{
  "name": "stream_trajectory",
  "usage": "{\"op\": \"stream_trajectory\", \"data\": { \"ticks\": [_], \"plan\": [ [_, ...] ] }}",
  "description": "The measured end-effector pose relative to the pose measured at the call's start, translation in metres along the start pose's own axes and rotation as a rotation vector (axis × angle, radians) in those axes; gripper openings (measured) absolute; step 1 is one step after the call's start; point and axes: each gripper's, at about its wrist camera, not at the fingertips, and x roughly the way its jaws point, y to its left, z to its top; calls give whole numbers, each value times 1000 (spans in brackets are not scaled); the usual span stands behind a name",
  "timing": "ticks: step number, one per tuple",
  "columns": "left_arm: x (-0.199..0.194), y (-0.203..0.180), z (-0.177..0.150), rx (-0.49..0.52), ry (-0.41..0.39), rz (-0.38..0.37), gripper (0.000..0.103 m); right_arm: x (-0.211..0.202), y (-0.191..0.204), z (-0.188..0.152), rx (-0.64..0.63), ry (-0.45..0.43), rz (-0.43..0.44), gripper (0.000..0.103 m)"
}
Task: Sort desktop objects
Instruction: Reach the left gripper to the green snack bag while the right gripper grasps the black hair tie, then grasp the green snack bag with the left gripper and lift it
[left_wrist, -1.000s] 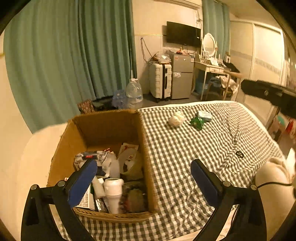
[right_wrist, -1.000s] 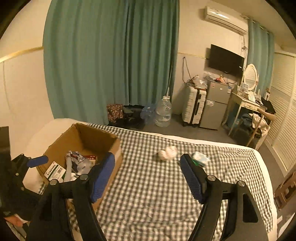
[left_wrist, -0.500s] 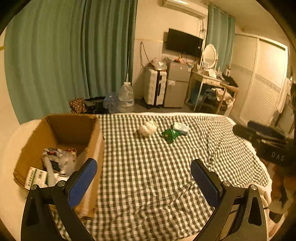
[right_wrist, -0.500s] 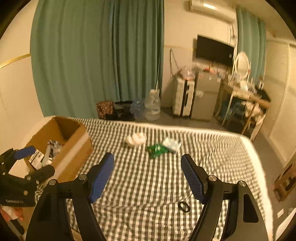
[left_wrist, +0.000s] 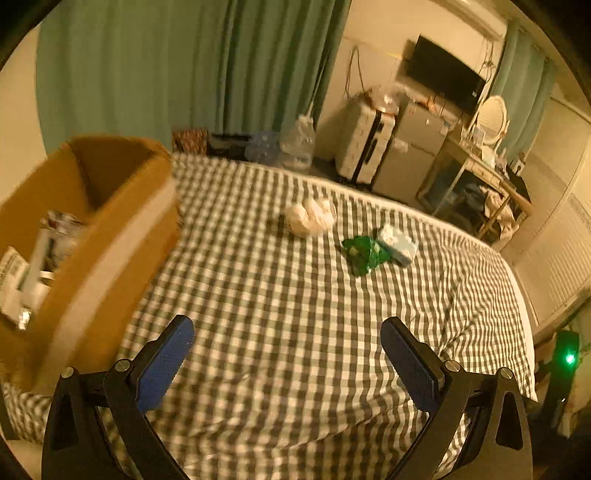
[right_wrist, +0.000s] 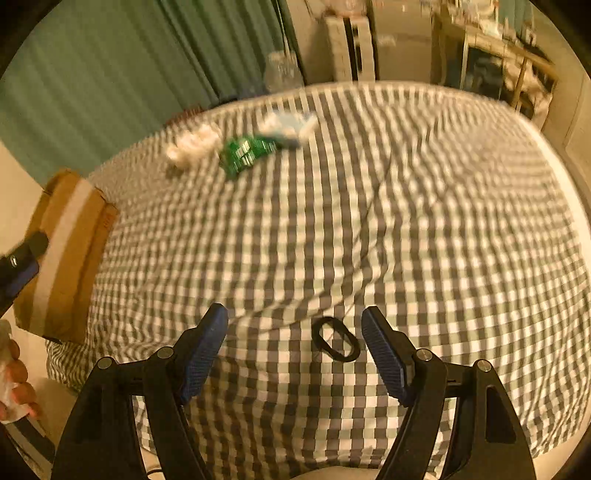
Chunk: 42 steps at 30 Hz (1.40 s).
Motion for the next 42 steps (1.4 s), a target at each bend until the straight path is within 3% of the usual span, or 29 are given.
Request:
{"op": "stream_trajectory", "data": {
  "ticks": [3,7,9,10,11,13,18,22,25,29,32,33,35,36,37,42],
  "plan": [
    [30,-6,3,23,58,42,103,29,-8,3,22,111,-6,74],
    [60,-9,1,62,101,86,103,69,-10,-7,15,291,-19,57],
    [75,-10,2,65,131,99,103,72,-8,-8,-14,303,-37,56],
    [83,-10,1,59,143,109,103,71,-8,-8,-17,291,-55,45],
    [92,-10,1,57,156,110,103,67,-12,-8,-8,268,-81,26],
    [103,-11,0,51,170,119,103,63,-20,-8,23,250,-53,5],
    [130,-29,1,77,205,108,103,41,-35,-9,97,136,34,4],
    [146,-58,10,131,225,11,103,19,-22,-2,17,12,4,4],
    [157,-83,23,157,199,-3,103,18,-26,11,14,-54,16,4],
    [177,-105,43,123,146,-52,103,30,-37,16,72,-36,32,4],
    [204,-117,53,92,143,20,103,40,-28,20,61,-21,61,4],
    [209,-119,54,89,140,26,98,42,-27,23,53,-18,68,4],
    [222,-125,52,116,166,28,64,46,-28,23,64,-12,80,4],
    [225,-126,50,130,179,37,56,48,-31,24,73,-7,88,4],
    [223,-127,46,153,159,52,39,48,-35,25,90,-14,95,4],
    [206,-112,40,189,208,6,36,45,-48,25,144,-29,130,4]
  ]
}}
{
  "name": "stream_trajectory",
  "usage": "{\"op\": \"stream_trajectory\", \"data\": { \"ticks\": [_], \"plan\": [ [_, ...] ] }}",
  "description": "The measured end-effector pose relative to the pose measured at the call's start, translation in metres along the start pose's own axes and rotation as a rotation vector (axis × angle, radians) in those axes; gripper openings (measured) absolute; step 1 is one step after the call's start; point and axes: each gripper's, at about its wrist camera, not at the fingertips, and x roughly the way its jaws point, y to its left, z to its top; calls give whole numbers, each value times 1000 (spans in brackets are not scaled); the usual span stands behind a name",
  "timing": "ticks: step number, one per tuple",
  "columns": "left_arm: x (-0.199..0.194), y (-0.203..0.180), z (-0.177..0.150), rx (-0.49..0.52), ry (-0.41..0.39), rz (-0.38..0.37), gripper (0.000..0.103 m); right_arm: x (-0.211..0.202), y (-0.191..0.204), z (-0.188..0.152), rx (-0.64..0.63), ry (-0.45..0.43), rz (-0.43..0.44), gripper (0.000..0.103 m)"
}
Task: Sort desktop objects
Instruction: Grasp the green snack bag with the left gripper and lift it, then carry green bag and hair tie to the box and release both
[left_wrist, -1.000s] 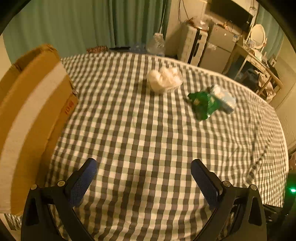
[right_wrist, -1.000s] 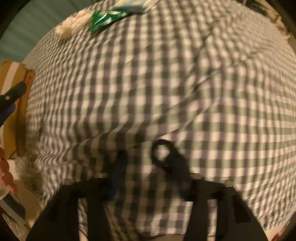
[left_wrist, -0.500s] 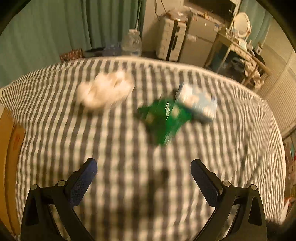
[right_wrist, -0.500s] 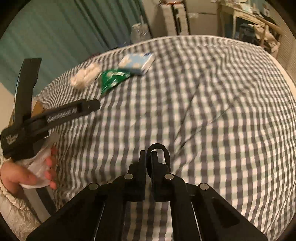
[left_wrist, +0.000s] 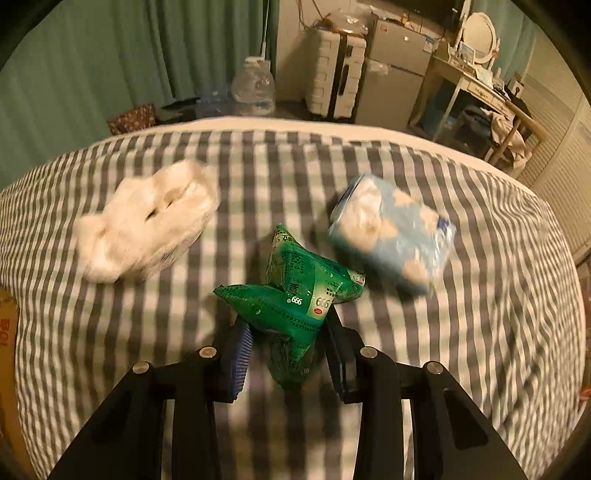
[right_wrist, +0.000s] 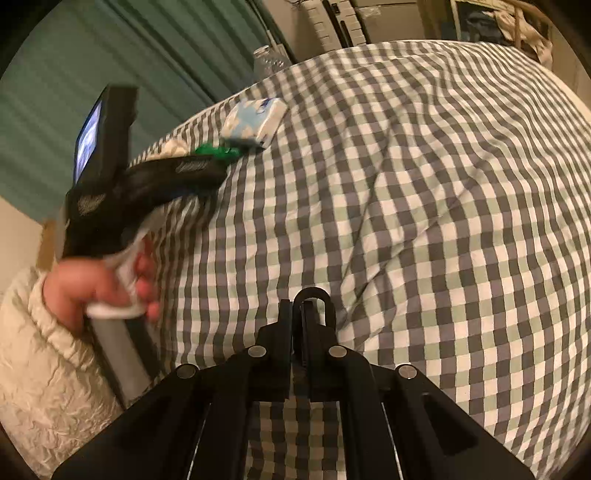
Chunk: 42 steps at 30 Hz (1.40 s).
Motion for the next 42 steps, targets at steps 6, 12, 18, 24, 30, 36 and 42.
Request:
{"op": "stream_trajectory", "data": {
  "ticks": [6,12,18,24,30,36,42],
  "plan": [
    [-35,25,-35,33,53,-26,36,-26,13,-5,-29,-46,-12,4],
    [-106,68,-74,-6,61,-127,36,-80,30,-15,-26,-120,20,4],
    [-195,93,-77,54,-67,-172,36,-134,77,-27,-80,-197,25,4],
    [-287,143,-62,116,-191,-155,36,-160,171,-46,-264,-235,-6,4],
    [-371,222,-59,136,-319,-38,36,-161,288,-60,-454,-225,141,5],
    [-356,312,-78,21,-252,-8,37,-128,399,-80,-568,-141,274,5],
    [-292,379,-101,-46,-144,76,37,-75,459,-95,-609,-73,208,5]
  ]
}}
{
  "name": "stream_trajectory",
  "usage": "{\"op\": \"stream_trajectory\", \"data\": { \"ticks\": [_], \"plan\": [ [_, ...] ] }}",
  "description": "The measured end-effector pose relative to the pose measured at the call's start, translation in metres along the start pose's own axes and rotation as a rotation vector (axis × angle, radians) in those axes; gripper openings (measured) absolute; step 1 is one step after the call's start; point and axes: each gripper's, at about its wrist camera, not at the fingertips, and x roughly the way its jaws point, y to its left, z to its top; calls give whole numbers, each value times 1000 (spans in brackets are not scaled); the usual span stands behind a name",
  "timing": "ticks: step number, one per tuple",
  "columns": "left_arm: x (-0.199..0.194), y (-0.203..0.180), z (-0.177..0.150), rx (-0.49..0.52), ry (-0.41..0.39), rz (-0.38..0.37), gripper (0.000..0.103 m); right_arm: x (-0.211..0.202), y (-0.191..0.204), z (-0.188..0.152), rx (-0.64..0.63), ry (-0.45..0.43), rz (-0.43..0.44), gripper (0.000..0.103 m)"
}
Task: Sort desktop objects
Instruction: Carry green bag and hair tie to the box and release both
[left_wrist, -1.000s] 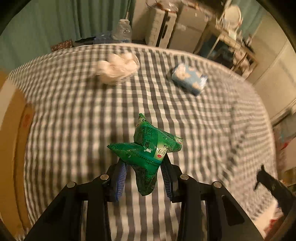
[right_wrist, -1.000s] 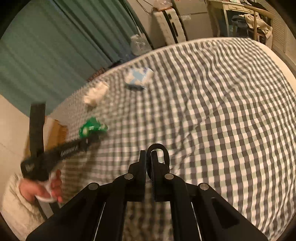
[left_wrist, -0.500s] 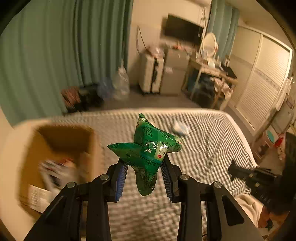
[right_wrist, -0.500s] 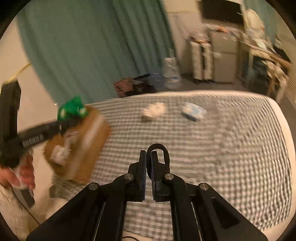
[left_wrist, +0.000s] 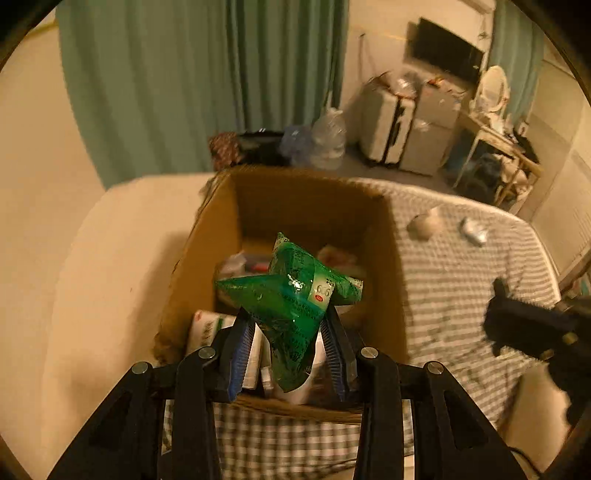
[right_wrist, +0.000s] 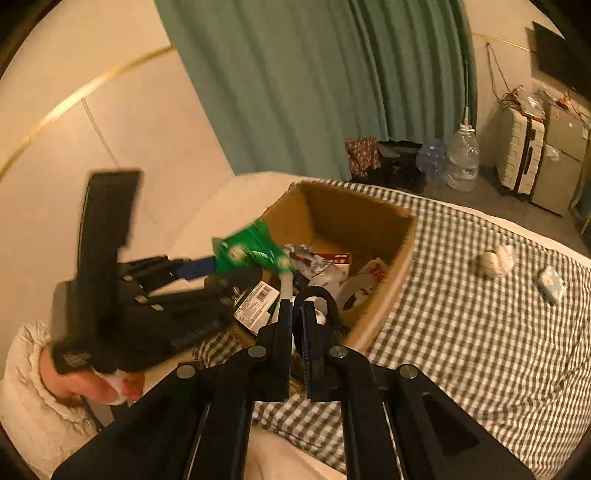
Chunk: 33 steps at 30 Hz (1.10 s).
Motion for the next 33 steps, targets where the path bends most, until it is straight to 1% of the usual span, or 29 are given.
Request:
{"op": "stream_trajectory", "data": {
  "ticks": [3,5,8,9,10,11,12,13,15,19,22,25,26,28,31,33],
  "plan": [
    [23,20,-8,-41,23,-18,37,31,7,8,-3,38,-27,5],
    [35,23,-12,-47,37,-28,38,47,5,13,25,47,-35,5],
    [43,21,-17,-40,21,-31,51,65,2,24,56,44,-46,5],
    [45,20,-18,-22,14,-23,61,69,3,27,41,48,-50,6],
    [43,18,-18,0,12,-18,76,72,3,31,34,47,-56,14],
    [43,17,-19,15,10,-15,82,70,3,34,42,38,-63,37],
    [41,15,-21,23,1,-14,87,66,2,37,67,14,-74,51],
    [39,15,-21,15,-7,-21,88,61,-2,39,91,-16,-85,63],
    [35,19,-19,-3,-4,-37,88,52,-6,42,112,-46,-81,63],
    [25,18,-20,-27,-8,-35,90,34,-18,38,148,-67,-79,63],
    [21,12,-23,-38,-1,-26,91,28,-25,34,172,-29,-38,63],
    [19,7,-25,-73,6,-17,91,20,-29,29,191,-27,-20,63],
    [19,6,-27,-82,6,-15,91,19,-30,28,203,-20,2,63],
    [18,4,-30,-97,17,-18,91,22,-34,28,232,29,64,64],
    [16,3,-33,-121,8,-17,91,34,-36,28,279,86,83,68],
    [14,5,-34,-149,-11,-23,91,40,-36,26,297,122,125,69]
  ]
}}
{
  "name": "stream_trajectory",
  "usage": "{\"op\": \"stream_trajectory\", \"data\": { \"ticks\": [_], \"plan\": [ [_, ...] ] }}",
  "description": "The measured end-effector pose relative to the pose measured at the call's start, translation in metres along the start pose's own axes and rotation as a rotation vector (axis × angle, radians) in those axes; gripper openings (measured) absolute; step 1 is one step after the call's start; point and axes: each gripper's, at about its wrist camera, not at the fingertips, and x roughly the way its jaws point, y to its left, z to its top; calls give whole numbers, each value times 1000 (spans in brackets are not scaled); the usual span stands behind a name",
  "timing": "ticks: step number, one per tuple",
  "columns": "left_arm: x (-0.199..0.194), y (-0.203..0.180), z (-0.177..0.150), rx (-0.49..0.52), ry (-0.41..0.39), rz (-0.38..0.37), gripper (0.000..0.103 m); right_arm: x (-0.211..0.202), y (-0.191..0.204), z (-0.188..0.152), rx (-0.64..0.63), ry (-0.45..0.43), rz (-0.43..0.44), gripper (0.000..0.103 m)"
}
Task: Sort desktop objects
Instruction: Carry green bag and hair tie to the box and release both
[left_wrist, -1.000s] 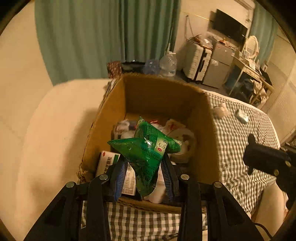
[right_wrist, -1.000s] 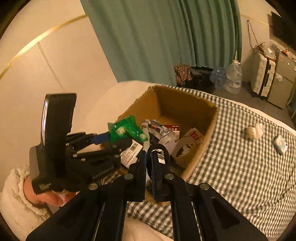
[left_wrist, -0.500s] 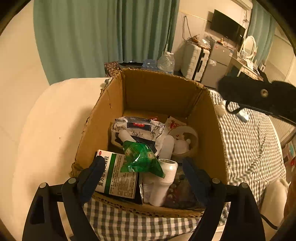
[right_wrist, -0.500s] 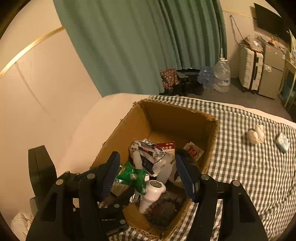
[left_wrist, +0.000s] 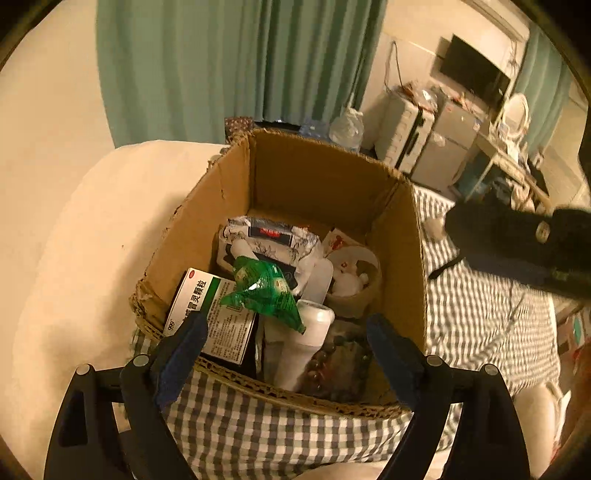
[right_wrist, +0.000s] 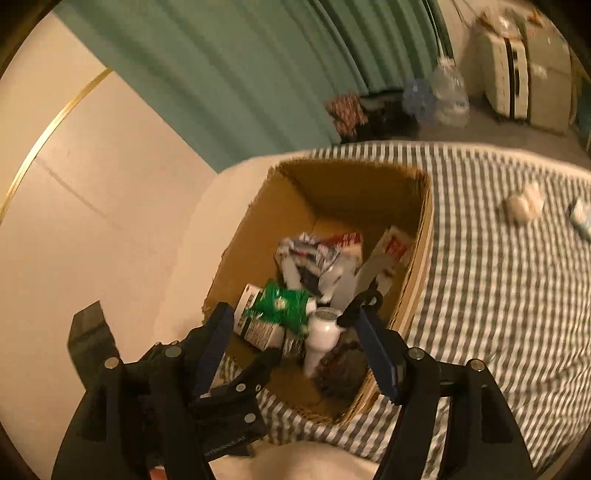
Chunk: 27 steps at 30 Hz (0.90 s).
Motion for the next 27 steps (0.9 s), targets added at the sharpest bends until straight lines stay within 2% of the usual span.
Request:
{"op": "stream_trajectory", "data": {
  "ticks": [4,7,10,14,17,20,24,27],
  "plan": [
    [2,5,-1,-63,-36,-35,91,7,-2,-7,54,12,49,76],
    [9,4,-2,-69,-22,-47,91,17,-2,-8,85,33,52,78],
    [18,1,-6,-71,-21,-12,91,25,2,-8,103,38,58,78],
    [32,6,-9,-101,-34,54,91,34,1,-11,192,69,155,80],
    [39,14,-9,-153,-61,24,91,39,-1,-16,241,102,208,80],
    [42,12,-9,-132,-57,38,93,33,-7,-20,263,78,224,80],
    [48,6,-10,-73,-61,93,93,21,-24,-23,341,82,341,81],
    [50,3,-13,-39,-72,129,93,16,-37,-25,383,88,389,84]
  ]
}}
